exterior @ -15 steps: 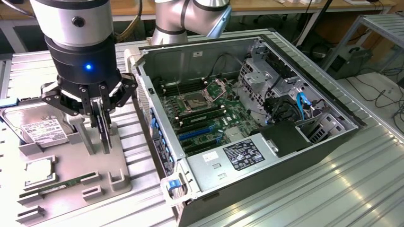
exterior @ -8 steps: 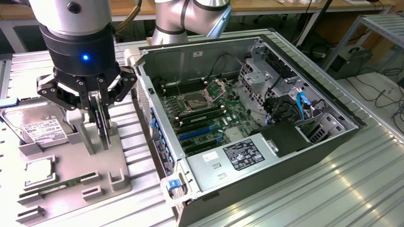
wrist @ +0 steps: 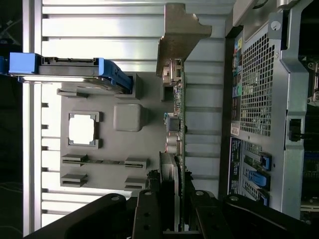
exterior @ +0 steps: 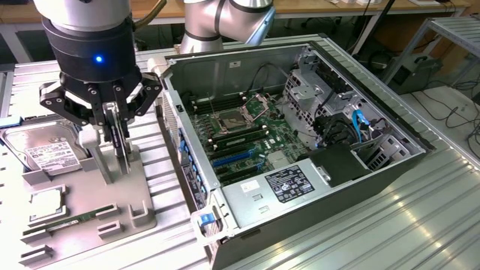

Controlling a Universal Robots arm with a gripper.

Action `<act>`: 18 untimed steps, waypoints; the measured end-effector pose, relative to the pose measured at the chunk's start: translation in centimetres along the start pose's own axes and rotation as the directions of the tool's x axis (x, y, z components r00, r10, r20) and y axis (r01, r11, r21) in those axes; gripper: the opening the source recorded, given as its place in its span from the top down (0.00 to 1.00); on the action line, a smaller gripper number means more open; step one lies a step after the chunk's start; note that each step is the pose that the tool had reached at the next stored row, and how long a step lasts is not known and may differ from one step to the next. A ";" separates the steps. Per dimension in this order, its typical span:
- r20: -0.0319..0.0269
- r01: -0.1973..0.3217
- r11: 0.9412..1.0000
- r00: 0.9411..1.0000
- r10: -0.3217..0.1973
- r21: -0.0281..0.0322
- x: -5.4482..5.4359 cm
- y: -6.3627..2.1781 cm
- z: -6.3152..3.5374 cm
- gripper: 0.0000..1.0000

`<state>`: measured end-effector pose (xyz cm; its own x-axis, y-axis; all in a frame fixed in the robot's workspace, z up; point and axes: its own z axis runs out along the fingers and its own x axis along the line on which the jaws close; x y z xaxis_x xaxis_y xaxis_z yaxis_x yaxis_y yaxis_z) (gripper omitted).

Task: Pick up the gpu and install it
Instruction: 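Pick up the gpu and move the gpu toward the slot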

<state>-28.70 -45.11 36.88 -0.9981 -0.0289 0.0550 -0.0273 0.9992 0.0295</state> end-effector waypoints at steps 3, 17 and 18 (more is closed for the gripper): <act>0.001 0.000 1.000 1.000 0.000 0.000 0.0 0.01 -0.37 0.72; 0.013 0.009 1.000 1.000 -0.009 0.001 0.1 0.04 -1.29 0.72; 0.014 0.011 1.000 1.000 -0.011 0.002 0.1 0.04 -1.40 0.72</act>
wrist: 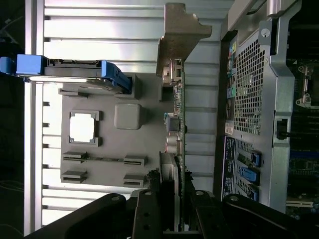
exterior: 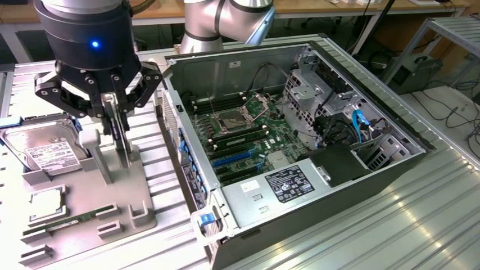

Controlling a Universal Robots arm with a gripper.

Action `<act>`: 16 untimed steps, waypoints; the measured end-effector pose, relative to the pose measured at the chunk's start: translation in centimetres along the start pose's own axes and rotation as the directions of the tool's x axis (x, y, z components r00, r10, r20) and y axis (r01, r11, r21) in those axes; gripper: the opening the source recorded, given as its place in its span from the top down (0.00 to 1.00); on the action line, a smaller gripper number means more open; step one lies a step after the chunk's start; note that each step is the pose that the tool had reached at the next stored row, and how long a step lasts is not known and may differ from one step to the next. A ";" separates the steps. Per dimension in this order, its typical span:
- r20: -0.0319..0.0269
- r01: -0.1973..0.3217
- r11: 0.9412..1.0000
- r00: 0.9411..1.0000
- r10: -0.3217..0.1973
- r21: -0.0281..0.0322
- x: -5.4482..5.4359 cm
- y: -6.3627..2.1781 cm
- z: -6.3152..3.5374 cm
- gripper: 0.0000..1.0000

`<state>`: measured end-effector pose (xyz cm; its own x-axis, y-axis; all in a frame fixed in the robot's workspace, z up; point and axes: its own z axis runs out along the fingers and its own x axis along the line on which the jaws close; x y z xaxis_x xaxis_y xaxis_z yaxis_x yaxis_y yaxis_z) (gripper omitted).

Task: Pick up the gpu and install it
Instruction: 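Pick up the gpu and move the gpu toward the slot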

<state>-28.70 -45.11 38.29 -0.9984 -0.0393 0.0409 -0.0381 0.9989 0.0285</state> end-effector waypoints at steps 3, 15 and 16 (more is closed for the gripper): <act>0.002 0.007 1.000 1.000 -0.007 0.000 0.0 0.02 -0.70 0.72; 0.014 0.013 1.000 1.000 -0.013 0.002 0.1 0.10 -3.36 0.72; 0.017 0.013 1.000 1.000 -0.013 0.002 0.1 0.10 -3.54 0.72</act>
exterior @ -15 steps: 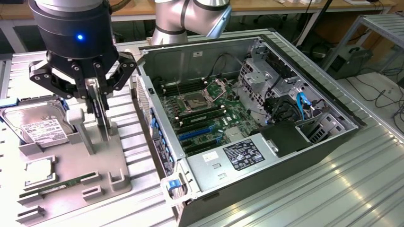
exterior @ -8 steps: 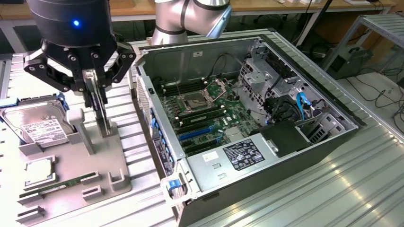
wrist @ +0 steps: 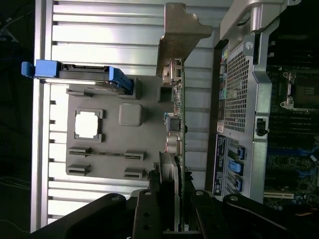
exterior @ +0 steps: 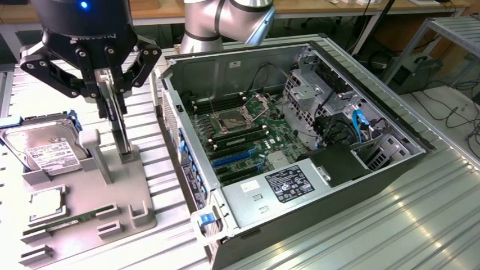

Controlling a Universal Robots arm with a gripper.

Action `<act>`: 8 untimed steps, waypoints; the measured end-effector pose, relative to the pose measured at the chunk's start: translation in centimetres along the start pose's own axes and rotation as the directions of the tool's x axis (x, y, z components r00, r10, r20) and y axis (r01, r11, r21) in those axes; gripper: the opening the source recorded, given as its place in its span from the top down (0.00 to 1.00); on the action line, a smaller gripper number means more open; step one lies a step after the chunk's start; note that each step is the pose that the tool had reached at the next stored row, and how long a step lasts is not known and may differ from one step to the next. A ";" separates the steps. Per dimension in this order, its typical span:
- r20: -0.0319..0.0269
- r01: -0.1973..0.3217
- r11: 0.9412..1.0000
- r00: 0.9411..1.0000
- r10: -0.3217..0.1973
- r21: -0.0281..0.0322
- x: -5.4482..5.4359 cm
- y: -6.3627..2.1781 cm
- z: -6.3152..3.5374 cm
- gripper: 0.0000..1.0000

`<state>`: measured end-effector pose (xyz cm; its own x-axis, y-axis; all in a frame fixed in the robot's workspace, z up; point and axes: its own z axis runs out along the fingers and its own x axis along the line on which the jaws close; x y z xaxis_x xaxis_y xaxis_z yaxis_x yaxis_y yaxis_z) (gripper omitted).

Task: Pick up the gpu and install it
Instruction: 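Pick up the gpu and move the gpu toward the slot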

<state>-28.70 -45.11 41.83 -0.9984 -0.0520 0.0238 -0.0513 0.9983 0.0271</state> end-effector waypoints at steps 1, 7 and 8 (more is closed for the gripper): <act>0.002 0.000 1.000 1.000 0.000 0.001 0.0 0.01 -0.17 0.72; 0.012 0.000 1.000 1.000 0.000 0.004 0.0 0.04 -1.61 0.72; 0.013 0.000 1.000 1.000 0.000 0.005 0.0 0.05 -1.86 0.72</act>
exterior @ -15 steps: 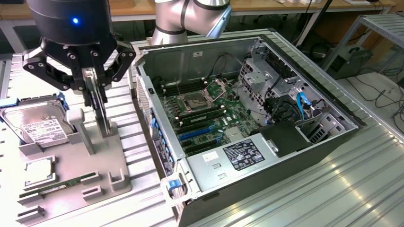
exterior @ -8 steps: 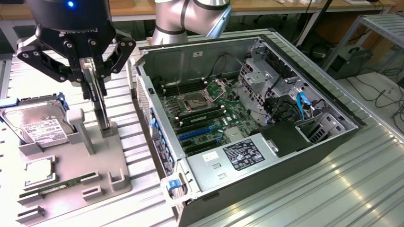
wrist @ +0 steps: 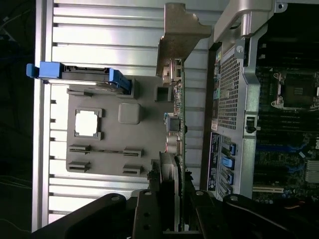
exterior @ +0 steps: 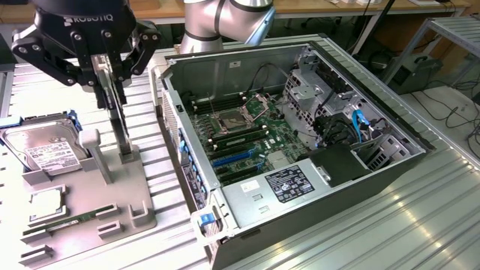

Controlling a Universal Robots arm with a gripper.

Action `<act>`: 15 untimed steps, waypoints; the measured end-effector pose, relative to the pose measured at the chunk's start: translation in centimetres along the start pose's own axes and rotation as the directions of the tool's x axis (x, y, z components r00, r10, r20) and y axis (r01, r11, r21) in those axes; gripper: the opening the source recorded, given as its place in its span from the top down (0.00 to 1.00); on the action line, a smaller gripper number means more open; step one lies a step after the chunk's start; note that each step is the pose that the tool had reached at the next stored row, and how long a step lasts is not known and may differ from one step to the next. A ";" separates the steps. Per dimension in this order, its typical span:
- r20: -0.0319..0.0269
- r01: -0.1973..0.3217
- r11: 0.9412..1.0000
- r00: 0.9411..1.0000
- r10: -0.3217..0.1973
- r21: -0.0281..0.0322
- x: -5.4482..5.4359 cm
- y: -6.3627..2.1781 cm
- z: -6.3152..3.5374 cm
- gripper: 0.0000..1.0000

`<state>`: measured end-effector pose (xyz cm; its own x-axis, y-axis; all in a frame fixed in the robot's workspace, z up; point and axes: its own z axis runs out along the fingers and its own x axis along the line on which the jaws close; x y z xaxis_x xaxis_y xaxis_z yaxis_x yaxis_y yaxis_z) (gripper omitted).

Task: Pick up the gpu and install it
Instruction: 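Pick up the gpu and move the gpu toward the slot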

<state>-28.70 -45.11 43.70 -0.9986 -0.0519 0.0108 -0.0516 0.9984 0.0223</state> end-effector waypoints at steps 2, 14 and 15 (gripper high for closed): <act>0.002 0.000 1.000 1.000 0.000 0.002 0.0 0.02 -0.63 0.72; 0.007 0.000 1.000 1.000 0.000 0.008 0.0 0.09 -3.07 0.72; 0.008 0.000 1.000 1.000 0.000 0.008 0.0 0.09 -3.08 0.72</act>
<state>-28.70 -45.09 46.77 -0.9987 -0.0518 0.0031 -0.0518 0.9986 0.0139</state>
